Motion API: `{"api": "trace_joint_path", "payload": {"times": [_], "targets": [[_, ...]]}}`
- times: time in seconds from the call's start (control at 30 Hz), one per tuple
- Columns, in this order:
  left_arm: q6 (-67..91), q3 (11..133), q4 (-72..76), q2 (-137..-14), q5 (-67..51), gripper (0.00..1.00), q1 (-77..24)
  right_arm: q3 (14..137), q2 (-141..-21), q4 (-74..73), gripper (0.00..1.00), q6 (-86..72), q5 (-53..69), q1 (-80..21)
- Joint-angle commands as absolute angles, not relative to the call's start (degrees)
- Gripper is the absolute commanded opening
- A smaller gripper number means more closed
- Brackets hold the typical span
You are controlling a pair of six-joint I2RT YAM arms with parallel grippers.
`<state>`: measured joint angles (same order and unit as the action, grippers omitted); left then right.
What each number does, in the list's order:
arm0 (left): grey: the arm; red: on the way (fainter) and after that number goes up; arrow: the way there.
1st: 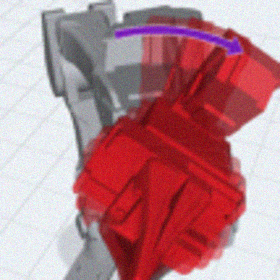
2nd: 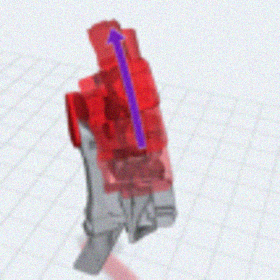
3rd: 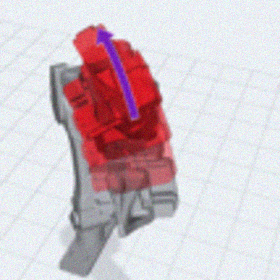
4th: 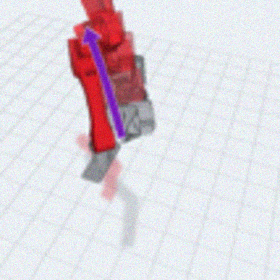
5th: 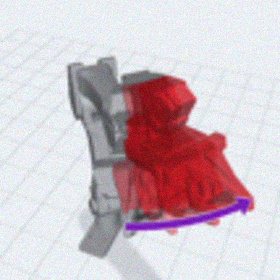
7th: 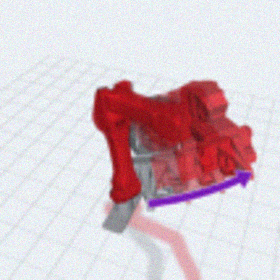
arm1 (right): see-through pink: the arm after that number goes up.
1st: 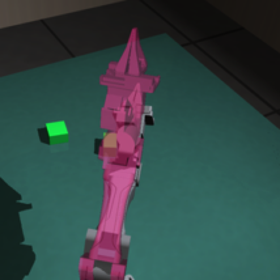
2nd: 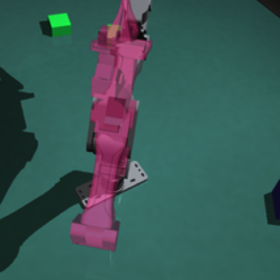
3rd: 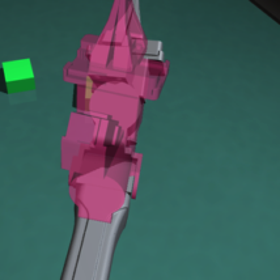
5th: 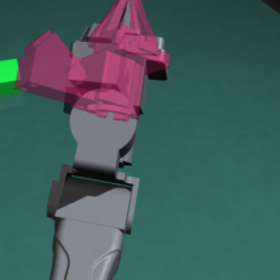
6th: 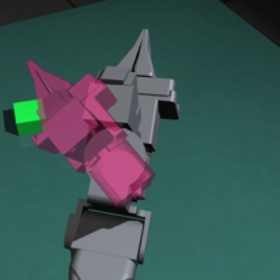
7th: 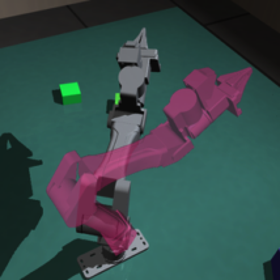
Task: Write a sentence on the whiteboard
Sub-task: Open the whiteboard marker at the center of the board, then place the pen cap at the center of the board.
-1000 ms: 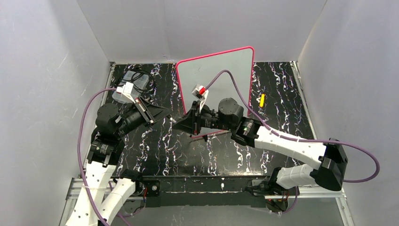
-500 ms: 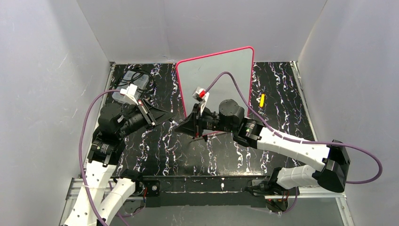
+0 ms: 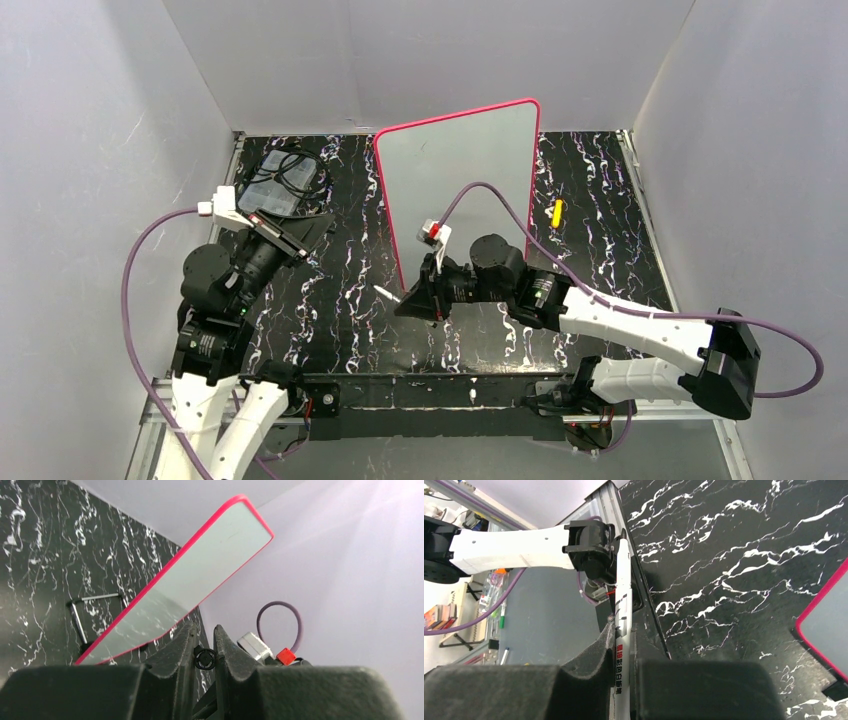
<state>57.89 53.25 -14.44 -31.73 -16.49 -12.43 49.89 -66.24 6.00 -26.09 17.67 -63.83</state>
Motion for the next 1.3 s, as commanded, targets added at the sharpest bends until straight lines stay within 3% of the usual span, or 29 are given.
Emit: {"api": "trace_joint_path", "payload": {"times": [0.0, 0.3, 0.47, 0.7, 0.8, 1.0, 1.07, 1.2, 1.27], "targets": [[56.86, 54.09, -14.09, -31.06, -9.38, 0.00, -12.30, 49.91, -64.78, 6.75, 0.01, -27.65, 18.81, -64.07], [43.96, 48.75, -25.72, -36.96, -5.83, 0.00, -12.30, 49.95, -60.65, 3.50, 0.01, -26.05, 10.00, -64.07], [43.72, 38.06, -19.85, -41.14, -6.63, 0.00, -12.39, 49.97, -58.54, 0.64, 0.01, -26.15, 2.30, -64.07], [38.74, 34.49, -17.35, -50.48, -3.06, 0.00, -15.20, 48.37, -55.36, -1.52, 0.01, -25.93, -4.32, -64.07], [39.44, 31.79, -14.55, -53.72, -3.25, 0.04, -15.81, 47.29, -54.85, -0.71, 0.01, -25.84, -4.72, -64.07], [40.30, 27.92, -8.62, -59.34, -4.89, 0.19, -16.57, 47.63, -56.41, -1.45, 0.01, -25.22, -4.79, -64.07], [40.02, 27.78, -7.74, -61.02, -5.30, 0.32, -16.56, 48.12, -57.04, -1.74, 0.01, -24.67, -4.28, -64.07], [39.59, 28.68, -9.01, -60.72, -4.57, 0.73, -16.61, 49.15, -57.57, -2.72, 0.01, -24.08, -3.83, -64.07], [38.96, 29.93, -11.86, -58.55, -3.08, 0.84, -16.55, 49.09, -57.08, -2.86, 0.01, -24.19, -4.84, -64.07]]}}
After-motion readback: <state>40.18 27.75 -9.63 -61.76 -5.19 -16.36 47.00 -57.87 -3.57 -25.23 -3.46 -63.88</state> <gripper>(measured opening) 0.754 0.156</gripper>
